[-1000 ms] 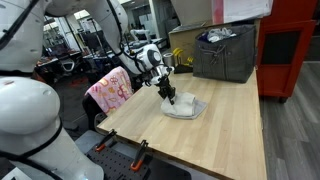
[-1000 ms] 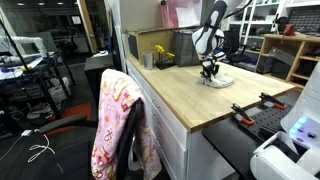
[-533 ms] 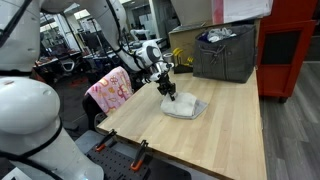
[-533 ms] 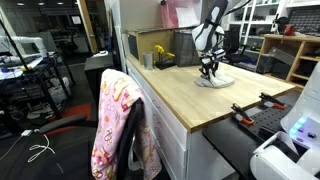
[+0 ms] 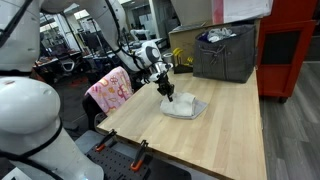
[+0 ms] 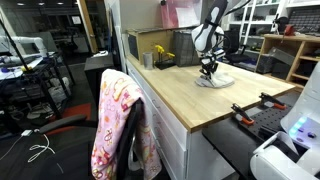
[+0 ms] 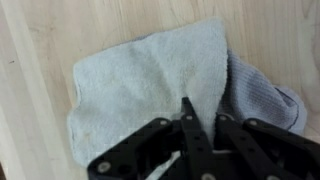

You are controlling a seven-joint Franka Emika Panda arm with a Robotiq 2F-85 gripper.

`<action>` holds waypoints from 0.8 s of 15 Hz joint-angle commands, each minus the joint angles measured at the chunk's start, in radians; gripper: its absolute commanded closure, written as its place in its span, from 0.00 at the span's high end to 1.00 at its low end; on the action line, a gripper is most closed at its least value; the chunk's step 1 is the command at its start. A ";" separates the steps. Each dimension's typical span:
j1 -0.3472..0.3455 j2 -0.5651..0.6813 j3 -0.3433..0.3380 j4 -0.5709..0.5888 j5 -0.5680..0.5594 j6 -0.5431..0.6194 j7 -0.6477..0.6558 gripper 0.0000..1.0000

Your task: Put the white towel on the backrest of the jersey

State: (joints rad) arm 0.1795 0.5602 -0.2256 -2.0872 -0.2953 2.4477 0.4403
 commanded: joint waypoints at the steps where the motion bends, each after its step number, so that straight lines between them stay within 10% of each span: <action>1: -0.006 -0.077 0.007 -0.043 0.008 -0.051 0.012 0.03; 12: -0.019 -0.252 0.128 -0.005 0.115 -0.178 0.018 0.03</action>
State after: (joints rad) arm 0.1644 0.3716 -0.1245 -2.0879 -0.1898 2.3131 0.4385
